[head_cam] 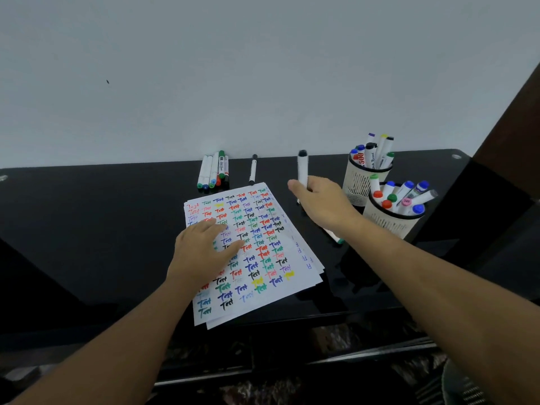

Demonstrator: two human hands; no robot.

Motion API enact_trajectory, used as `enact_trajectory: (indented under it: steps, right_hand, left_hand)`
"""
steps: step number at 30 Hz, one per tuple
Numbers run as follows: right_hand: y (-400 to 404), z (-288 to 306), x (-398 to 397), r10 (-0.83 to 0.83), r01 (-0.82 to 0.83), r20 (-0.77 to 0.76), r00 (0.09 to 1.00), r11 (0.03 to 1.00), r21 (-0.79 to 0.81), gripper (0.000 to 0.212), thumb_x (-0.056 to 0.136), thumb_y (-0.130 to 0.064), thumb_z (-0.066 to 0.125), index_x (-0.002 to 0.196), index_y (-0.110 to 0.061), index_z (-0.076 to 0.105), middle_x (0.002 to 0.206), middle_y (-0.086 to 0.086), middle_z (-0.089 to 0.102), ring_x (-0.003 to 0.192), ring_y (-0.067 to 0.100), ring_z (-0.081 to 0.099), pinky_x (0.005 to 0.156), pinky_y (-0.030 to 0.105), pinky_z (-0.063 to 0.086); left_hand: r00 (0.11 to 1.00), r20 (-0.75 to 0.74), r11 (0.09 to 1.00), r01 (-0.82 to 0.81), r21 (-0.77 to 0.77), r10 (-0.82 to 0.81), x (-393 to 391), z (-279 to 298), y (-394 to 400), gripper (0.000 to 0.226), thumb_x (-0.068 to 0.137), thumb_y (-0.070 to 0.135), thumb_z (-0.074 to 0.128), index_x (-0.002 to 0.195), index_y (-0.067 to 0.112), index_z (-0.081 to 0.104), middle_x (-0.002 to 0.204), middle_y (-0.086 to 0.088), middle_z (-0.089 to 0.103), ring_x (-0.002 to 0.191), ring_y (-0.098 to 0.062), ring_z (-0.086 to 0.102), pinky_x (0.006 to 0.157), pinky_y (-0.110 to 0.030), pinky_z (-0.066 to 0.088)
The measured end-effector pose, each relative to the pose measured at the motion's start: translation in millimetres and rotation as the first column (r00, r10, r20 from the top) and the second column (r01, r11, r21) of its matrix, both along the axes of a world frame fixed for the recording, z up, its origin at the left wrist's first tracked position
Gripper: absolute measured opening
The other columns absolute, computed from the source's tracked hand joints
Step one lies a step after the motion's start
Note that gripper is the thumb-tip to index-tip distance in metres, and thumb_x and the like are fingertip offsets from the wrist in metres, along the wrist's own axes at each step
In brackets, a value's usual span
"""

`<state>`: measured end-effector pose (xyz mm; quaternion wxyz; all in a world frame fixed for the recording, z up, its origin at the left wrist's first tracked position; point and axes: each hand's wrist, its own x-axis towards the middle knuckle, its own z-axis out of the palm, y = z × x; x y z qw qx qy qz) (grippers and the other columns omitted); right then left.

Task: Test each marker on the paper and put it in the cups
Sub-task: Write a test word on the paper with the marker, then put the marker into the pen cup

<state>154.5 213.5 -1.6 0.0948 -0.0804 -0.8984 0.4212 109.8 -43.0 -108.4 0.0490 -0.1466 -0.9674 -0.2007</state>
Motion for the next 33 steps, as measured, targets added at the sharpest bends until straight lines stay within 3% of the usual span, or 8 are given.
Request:
enact_trajectory:
  steps: [3,8,17,20,24,28,30,33]
  right_hand:
    - [10.4,9.9,-1.5,0.009,0.003,-0.099,0.995,0.994,0.114,0.025,0.106,-0.040,0.055,0.114,-0.017,0.059,0.094,-0.004,0.067,0.081,0.010,0.062,0.067,0.022,0.047]
    - [34.6,38.9,0.7,-0.018,0.059,-0.185,0.982,0.974,0.220,0.022,0.098,-0.045,0.068,0.108,-0.026,0.061,0.085,-0.014,0.065,0.080,0.001,0.061,0.072,0.029,0.046]
    - [120.5,73.7,7.7,-0.299,0.340,-0.269,0.916,0.932,0.124,0.028,0.100,-0.041,0.066,0.112,-0.016,0.060,0.092,-0.003,0.067,0.075,0.011,0.062,0.063,0.027,0.043]
    - [138.6,71.4,9.1,-0.357,0.397,-0.248,0.901,0.908,0.133,0.032,0.100,-0.039,0.067,0.113,-0.011,0.061,0.092,0.001,0.065,0.086,0.021,0.063,0.074,0.033,0.045]
    - [146.3,64.1,4.8,-0.365,0.400,-0.209,0.907,0.903,0.157,0.033,0.099,-0.040,0.068,0.116,-0.012,0.060,0.094,0.004,0.068,0.085,0.023,0.064,0.074,0.037,0.050]
    - [147.5,58.2,-0.4,-0.357,0.389,-0.170,0.919,0.892,0.229,0.034,0.099,-0.043,0.068,0.116,-0.015,0.059,0.097,0.005,0.068,0.083,0.024,0.065,0.063,0.032,0.044]
    - [147.7,55.5,-1.6,-0.362,0.385,-0.133,0.923,0.885,0.262,0.036,0.099,-0.048,0.067,0.114,-0.016,0.057,0.093,0.004,0.065,0.070,0.022,0.065,0.055,0.028,0.041]
    - [149.1,51.3,-4.3,-0.371,0.388,-0.113,0.922,0.874,0.292,0.037,0.098,-0.052,0.065,0.113,-0.019,0.059,0.092,0.003,0.065,0.063,0.019,0.063,0.055,0.028,0.042]
  left_hand:
    - [1.000,0.008,1.000,-0.003,-0.007,0.003,0.4,1.3,0.4,0.075,0.087,0.079,0.048,0.147,0.033,0.051,0.158,0.005,0.041,0.148,-0.016,0.031,0.122,-0.046,0.018]
    - [1.000,0.011,1.000,-0.005,-0.006,0.005,2.2,3.4,1.6,0.074,0.088,0.078,0.049,0.147,0.033,0.052,0.158,0.004,0.042,0.147,-0.017,0.032,0.122,-0.047,0.018]
    - [1.000,0.003,1.000,-0.003,-0.004,0.003,1.8,3.1,1.0,0.075,0.087,0.077,0.050,0.146,0.031,0.053,0.157,0.003,0.043,0.146,-0.018,0.034,0.122,-0.047,0.021]
    - [1.000,-0.013,1.000,-0.003,0.018,0.003,1.6,2.5,0.9,0.075,0.085,0.077,0.052,0.144,0.029,0.057,0.155,0.001,0.046,0.145,-0.019,0.037,0.121,-0.047,0.024]
    - [1.000,-0.010,1.000,-0.002,0.004,0.002,1.7,3.4,1.4,0.079,0.084,0.079,0.049,0.144,0.030,0.056,0.155,0.002,0.046,0.145,-0.019,0.038,0.121,-0.047,0.024]
    - [1.000,-0.012,1.000,-0.004,0.005,0.004,1.6,1.9,1.5,0.077,0.085,0.078,0.051,0.145,0.030,0.055,0.156,0.002,0.046,0.145,-0.019,0.037,0.121,-0.047,0.023]
    - [1.000,-0.009,1.000,-0.005,0.010,0.005,1.7,1.9,1.2,0.078,0.084,0.079,0.051,0.145,0.030,0.055,0.156,0.002,0.046,0.145,-0.019,0.037,0.121,-0.047,0.024]
    - [1.000,-0.006,1.000,-0.004,0.010,0.004,1.7,2.5,0.9,0.078,0.084,0.079,0.051,0.145,0.030,0.055,0.156,0.003,0.045,0.146,-0.018,0.036,0.122,-0.047,0.023]
